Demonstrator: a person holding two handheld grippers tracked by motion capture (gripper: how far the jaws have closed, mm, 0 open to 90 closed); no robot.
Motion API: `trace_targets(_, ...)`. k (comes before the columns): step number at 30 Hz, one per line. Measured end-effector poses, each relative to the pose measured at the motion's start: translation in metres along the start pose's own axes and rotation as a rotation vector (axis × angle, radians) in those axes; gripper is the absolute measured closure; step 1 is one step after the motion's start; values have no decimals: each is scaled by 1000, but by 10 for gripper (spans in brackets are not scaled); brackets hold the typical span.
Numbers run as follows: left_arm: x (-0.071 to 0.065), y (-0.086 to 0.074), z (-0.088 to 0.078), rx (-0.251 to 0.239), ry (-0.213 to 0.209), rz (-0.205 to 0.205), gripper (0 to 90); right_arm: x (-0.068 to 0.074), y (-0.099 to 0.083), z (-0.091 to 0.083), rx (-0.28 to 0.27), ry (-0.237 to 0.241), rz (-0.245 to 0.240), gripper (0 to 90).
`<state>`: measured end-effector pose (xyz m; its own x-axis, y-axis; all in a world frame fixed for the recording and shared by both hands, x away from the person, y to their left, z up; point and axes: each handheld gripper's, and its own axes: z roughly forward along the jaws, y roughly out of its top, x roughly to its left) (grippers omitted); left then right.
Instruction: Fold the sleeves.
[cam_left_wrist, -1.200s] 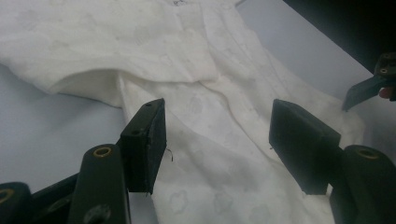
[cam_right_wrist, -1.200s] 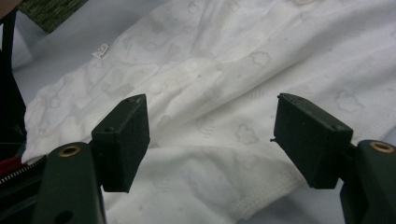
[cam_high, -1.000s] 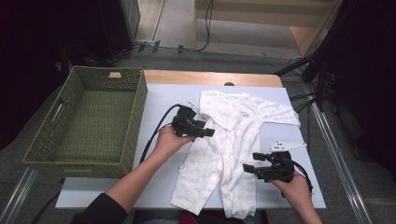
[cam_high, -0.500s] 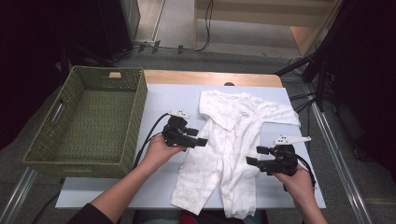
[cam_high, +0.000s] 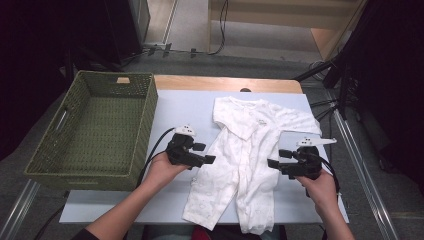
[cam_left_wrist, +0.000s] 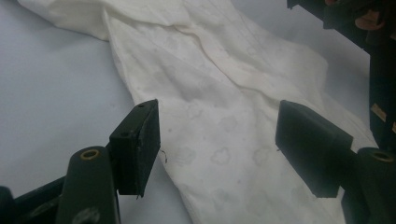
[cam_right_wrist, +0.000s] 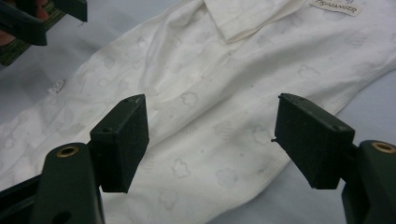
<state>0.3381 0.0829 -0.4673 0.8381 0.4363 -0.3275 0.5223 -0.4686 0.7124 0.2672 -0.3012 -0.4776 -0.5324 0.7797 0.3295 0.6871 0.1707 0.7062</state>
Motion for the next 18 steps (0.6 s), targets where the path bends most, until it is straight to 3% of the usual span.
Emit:
trace_targets(7, -3, -10, -8, -3, 25, -8, 313, -11, 4, 5, 13, -17, 17, 245)
trace_targets(18, -9, -29, -18, 18, 75, 16, 314, -28, 10, 6, 3, -43, 35, 246)
